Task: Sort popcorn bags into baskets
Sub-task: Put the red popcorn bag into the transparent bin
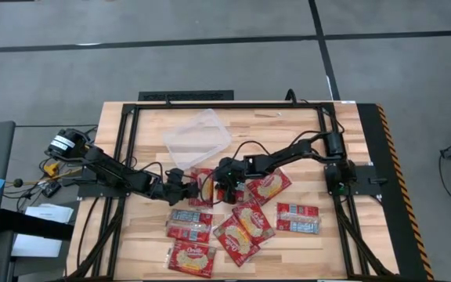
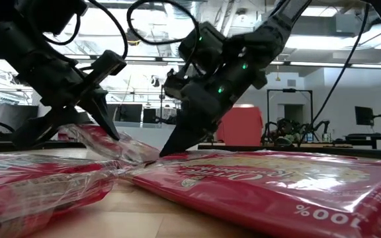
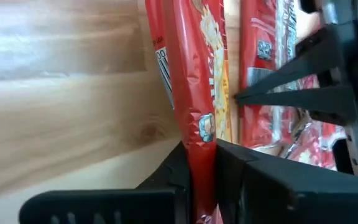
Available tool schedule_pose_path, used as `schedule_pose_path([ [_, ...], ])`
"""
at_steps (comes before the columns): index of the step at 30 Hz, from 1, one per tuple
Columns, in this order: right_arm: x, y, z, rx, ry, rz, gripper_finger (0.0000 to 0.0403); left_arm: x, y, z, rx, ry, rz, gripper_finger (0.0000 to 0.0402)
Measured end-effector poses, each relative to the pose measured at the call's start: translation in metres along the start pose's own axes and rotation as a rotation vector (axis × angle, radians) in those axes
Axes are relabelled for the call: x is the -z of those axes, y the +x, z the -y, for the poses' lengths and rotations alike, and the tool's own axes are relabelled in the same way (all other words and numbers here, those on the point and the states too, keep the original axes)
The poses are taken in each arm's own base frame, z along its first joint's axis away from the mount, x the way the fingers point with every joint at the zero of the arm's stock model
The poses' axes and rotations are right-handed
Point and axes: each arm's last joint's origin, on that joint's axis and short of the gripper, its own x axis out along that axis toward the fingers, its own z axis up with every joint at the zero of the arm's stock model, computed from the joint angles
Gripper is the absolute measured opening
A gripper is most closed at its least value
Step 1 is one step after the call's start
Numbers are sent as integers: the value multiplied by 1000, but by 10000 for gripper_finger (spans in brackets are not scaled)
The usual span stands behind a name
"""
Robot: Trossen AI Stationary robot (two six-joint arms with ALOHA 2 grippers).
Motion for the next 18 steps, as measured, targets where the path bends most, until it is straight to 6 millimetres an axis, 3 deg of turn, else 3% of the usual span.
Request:
schedule_pose_path([
  [4,-11,-24,4,16,19,-20,27,3,-2,12,27,-27,-65,21],
  [11,-40,-95,9,55,23,24,16,6,-21,46,163,-84,-88,21],
  [18,-59,-175,20,232,64,126,32,-17,-54,71,250,-148,192,21],
])
